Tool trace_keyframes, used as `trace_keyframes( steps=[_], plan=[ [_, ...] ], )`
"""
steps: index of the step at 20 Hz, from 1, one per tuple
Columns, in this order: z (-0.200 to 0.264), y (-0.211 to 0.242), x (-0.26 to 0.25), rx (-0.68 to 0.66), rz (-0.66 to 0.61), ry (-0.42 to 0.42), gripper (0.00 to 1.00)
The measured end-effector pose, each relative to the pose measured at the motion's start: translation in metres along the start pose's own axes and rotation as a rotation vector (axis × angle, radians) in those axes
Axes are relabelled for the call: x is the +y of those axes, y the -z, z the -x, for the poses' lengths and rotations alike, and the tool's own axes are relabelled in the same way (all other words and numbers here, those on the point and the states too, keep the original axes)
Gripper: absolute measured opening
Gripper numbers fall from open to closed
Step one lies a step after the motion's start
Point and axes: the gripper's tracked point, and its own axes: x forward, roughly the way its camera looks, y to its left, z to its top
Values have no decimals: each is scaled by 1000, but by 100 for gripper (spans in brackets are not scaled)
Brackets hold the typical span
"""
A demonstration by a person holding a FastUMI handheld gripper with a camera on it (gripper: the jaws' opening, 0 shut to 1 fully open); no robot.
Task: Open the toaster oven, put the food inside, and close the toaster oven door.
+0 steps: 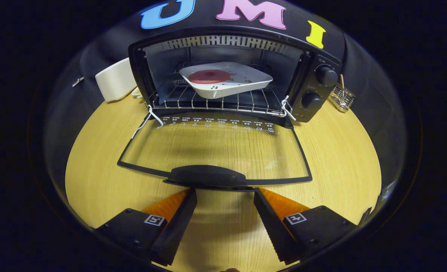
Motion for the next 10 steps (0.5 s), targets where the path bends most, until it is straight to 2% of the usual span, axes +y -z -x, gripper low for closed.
trace_keyframes(
  steps=[5, 10],
  plan=[
    [13, -8, -1, -12, 19, -2, 99],
    [47, -35, -1, -127, 85, -48, 99]
  ],
)
